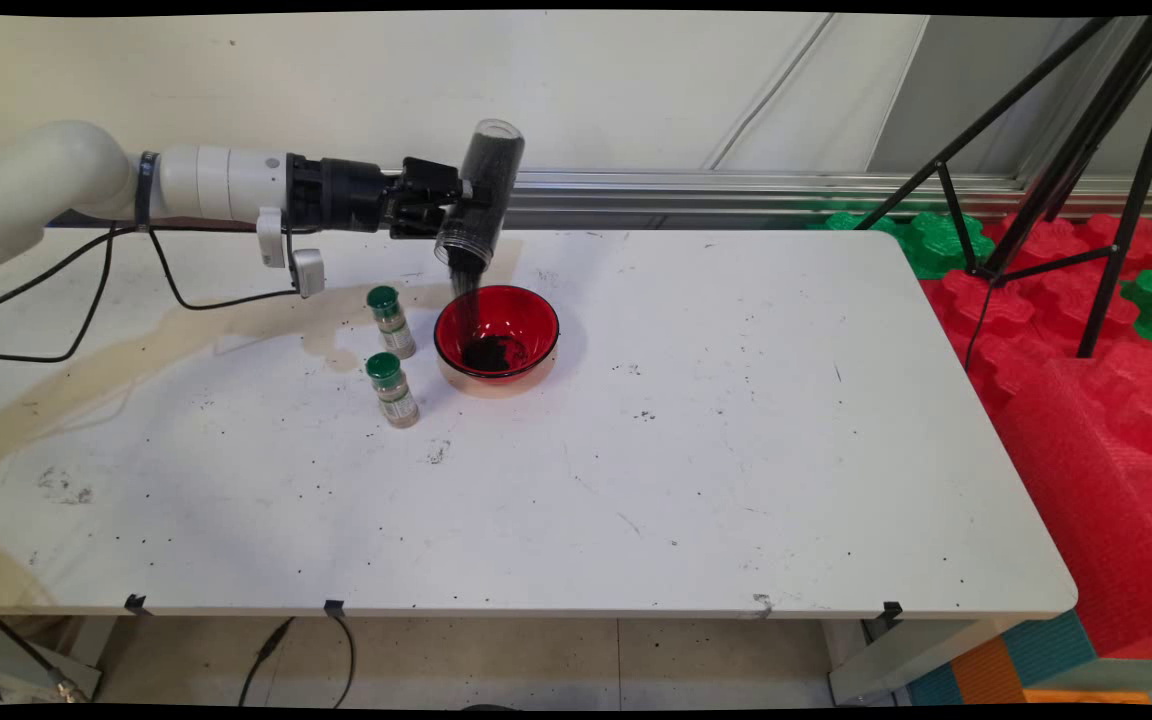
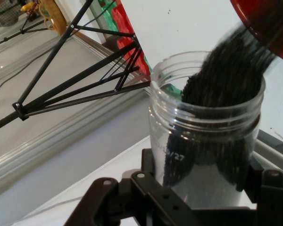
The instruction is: Pour the black seasoning powder in the red bowl
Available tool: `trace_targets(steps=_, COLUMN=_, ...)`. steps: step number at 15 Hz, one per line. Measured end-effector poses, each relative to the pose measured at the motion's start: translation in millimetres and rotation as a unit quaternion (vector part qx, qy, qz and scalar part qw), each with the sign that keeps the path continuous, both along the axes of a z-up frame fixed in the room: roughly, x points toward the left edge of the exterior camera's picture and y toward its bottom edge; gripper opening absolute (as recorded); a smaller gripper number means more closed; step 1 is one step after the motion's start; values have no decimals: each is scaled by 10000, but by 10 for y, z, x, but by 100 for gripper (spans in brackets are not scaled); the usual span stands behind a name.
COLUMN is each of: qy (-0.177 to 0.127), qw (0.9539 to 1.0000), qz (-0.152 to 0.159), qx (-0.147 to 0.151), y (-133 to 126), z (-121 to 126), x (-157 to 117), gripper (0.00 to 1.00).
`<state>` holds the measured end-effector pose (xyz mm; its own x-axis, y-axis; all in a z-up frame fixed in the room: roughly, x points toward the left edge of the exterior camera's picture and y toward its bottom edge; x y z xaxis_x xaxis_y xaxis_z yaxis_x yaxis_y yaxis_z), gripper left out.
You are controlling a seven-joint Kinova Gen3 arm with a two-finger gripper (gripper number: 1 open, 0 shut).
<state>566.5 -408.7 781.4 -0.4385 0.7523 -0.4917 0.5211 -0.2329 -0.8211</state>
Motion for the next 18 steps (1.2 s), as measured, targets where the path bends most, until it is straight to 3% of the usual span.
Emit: trace_targets(steps=18, qy=-100, qw=9998, qz=-28, qx=-142, y=3, z=22, x=-23, gripper=0)
